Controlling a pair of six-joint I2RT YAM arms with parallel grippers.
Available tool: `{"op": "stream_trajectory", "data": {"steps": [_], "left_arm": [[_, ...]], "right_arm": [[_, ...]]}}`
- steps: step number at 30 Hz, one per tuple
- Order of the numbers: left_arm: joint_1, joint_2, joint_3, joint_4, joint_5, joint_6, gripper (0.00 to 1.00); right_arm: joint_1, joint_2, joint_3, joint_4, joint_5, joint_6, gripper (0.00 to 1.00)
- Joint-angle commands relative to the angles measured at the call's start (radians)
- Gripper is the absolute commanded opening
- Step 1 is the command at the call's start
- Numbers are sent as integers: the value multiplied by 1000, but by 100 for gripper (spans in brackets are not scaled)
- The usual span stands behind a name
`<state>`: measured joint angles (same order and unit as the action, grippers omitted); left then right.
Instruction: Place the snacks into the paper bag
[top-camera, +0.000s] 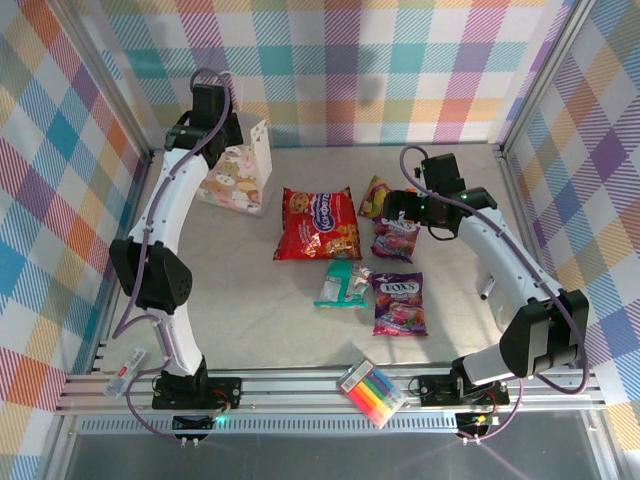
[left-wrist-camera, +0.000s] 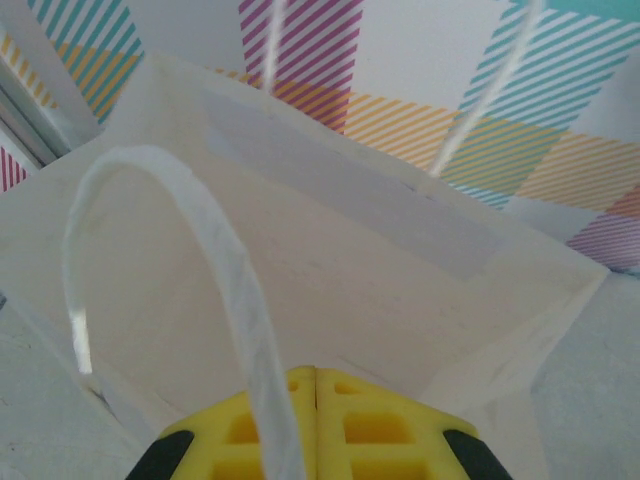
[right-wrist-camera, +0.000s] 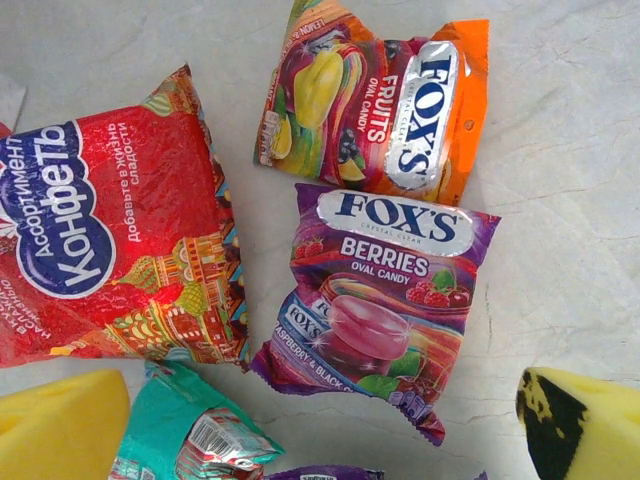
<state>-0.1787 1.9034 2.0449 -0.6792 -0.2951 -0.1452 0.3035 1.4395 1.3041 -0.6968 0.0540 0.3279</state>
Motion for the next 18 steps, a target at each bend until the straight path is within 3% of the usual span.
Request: {"op": "stream_trajectory", "data": {"steps": [1, 18], "left_arm": [[13, -81, -36, -38, 32, 33, 0], [11, -401, -406, -48, 84, 1, 0]], "right_arm": [[6, -24, -12, 10, -31, -7, 99], [7, -66, -62, 38, -114, 26, 100]]}}
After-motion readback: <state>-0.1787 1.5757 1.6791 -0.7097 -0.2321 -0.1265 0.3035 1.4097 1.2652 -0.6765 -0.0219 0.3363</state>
